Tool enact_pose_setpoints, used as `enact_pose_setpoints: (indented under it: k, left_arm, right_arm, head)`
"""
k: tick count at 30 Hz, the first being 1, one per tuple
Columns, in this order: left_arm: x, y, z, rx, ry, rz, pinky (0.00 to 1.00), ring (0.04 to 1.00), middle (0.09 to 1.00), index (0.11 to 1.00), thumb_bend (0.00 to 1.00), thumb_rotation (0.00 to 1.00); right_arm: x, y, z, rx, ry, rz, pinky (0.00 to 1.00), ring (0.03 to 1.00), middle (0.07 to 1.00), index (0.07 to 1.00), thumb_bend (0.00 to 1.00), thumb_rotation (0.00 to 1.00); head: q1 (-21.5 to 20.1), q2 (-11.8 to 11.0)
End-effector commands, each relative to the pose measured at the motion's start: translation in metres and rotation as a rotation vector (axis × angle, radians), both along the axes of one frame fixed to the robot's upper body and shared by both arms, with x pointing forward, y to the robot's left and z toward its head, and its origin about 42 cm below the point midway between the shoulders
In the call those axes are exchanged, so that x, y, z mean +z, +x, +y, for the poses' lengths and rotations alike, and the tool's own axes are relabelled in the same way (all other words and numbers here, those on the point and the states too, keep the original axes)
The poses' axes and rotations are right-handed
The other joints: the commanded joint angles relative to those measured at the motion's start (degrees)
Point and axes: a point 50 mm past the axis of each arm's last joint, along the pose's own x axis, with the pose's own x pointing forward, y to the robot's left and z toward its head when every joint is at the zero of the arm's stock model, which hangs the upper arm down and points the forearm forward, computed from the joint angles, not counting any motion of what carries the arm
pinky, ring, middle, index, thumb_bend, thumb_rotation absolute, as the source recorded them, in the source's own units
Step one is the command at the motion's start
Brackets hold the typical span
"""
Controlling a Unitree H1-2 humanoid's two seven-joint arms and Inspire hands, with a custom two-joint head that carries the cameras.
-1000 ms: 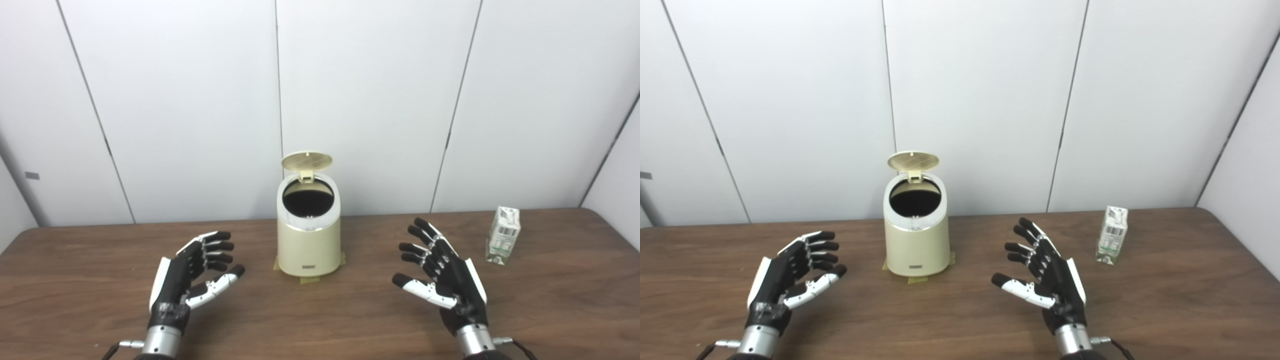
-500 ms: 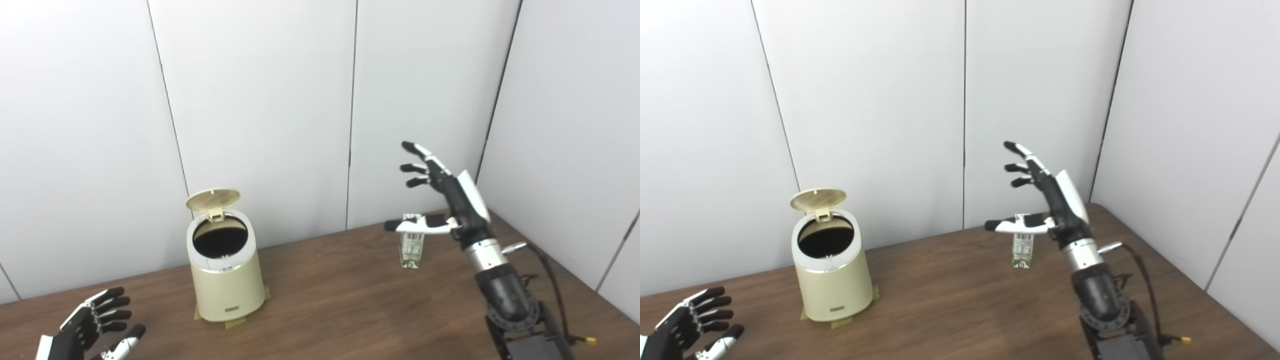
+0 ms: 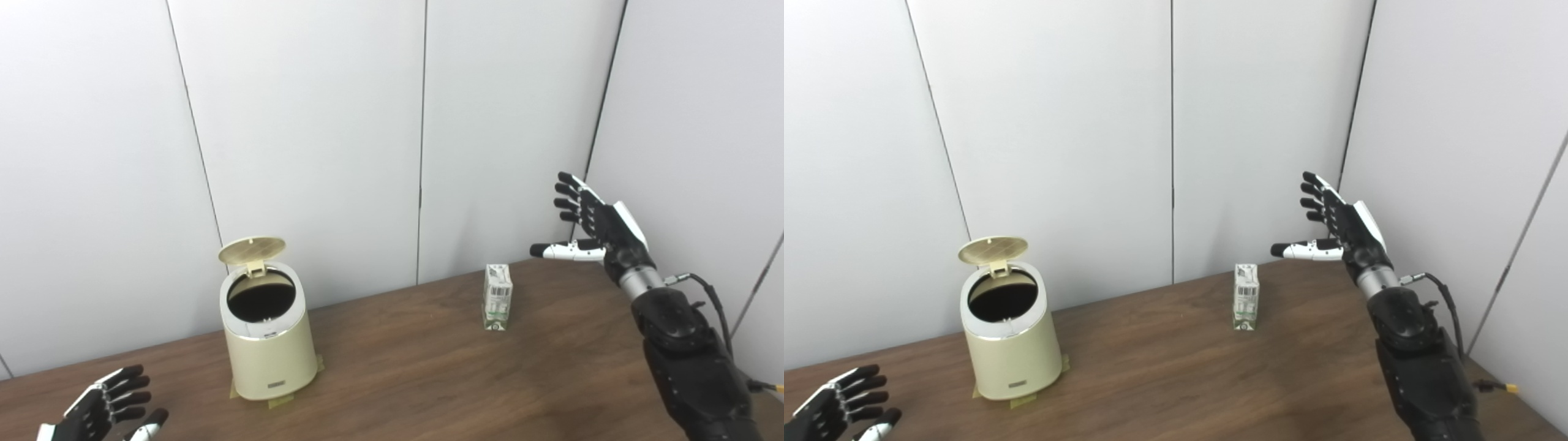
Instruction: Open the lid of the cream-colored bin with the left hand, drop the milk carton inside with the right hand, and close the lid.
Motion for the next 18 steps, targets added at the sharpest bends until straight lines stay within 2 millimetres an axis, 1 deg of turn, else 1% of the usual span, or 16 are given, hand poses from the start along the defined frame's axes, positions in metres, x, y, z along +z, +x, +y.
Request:
enact_pose_setpoints:
  k: [1, 3, 4, 6, 7, 9, 11, 13, 15, 17, 18]
  left_arm:
    - [0.024, 0.009, 0.0, -0.021, -0.001, -0.081, 0.63, 0.673, 0.716, 0.73, 0.57, 0.0]
    - [0.025, 0.008, 0.0, -0.028, -0.008, -0.083, 0.62, 0.665, 0.711, 0.727, 0.57, 0.0]
    - [0.025, 0.008, 0.001, -0.031, -0.004, -0.082, 0.62, 0.665, 0.711, 0.727, 0.56, 0.0]
    - [0.026, 0.007, 0.001, -0.035, 0.0, -0.082, 0.59, 0.654, 0.707, 0.727, 0.55, 0.0]
    - [0.026, 0.006, 0.001, -0.034, 0.001, -0.081, 0.58, 0.652, 0.706, 0.727, 0.55, 0.0]
    - [0.027, 0.005, 0.002, -0.035, 0.002, -0.08, 0.55, 0.646, 0.706, 0.726, 0.54, 0.0]
    - [0.027, 0.004, 0.003, -0.035, 0.005, -0.078, 0.54, 0.642, 0.706, 0.727, 0.53, 0.0]
    - [0.028, 0.004, 0.004, -0.032, 0.01, -0.076, 0.54, 0.639, 0.703, 0.725, 0.54, 0.0]
    - [0.029, 0.004, 0.004, -0.036, 0.009, -0.074, 0.54, 0.639, 0.702, 0.723, 0.54, 0.0]
    - [0.029, 0.003, 0.004, -0.045, 0.004, -0.072, 0.54, 0.647, 0.709, 0.728, 0.53, 0.0]
    - [0.029, 0.004, 0.004, -0.048, 0.001, -0.071, 0.54, 0.652, 0.713, 0.734, 0.53, 0.0]
  right_arm:
    - [0.029, 0.01, -0.001, 0.064, 0.018, -0.056, 0.86, 0.914, 0.929, 0.928, 0.89, 0.12]
    - [0.02, 0.013, -0.001, 0.098, 0.048, -0.027, 0.81, 0.926, 0.942, 0.932, 0.93, 0.14]
    - [0.015, 0.017, -0.001, 0.111, 0.075, -0.008, 0.8, 0.927, 0.944, 0.934, 0.94, 0.14]
    - [0.006, 0.022, 0.001, 0.128, 0.116, 0.012, 0.85, 0.938, 0.955, 0.946, 0.93, 0.12]
    - [0.0, 0.025, 0.002, 0.135, 0.121, 0.019, 0.86, 0.94, 0.957, 0.948, 0.92, 0.12]
    - [-0.009, 0.031, 0.006, 0.146, 0.127, 0.028, 0.91, 0.961, 0.96, 0.951, 0.95, 0.19]
    - [-0.014, 0.035, 0.01, 0.153, 0.129, 0.036, 0.96, 0.97, 0.957, 0.956, 0.96, 0.22]
    - [-0.017, 0.039, 0.014, 0.154, 0.108, 0.042, 0.94, 0.956, 0.944, 0.952, 0.95, 0.25]
    - [-0.02, 0.043, 0.017, 0.157, 0.096, 0.05, 0.96, 0.961, 0.942, 0.953, 0.95, 0.27]
    - [-0.023, 0.046, 0.02, 0.162, 0.101, 0.057, 0.95, 0.953, 0.943, 0.946, 0.94, 0.28]
    - [-0.024, 0.048, 0.022, 0.164, 0.107, 0.059, 0.95, 0.953, 0.946, 0.937, 0.91, 0.25]
  head:
    - [0.0, 0.0]
    - [0.1, 0.2]
    - [0.2, 0.4]
    - [0.3, 0.6]
    - [0.4, 0.9]
    - [0.4, 1.0]
    - [0.3, 1.1]
    - [0.3, 1.4]
    - [0.3, 1.5]
    - [0.4, 1.7]
    - [0.5, 1.8]
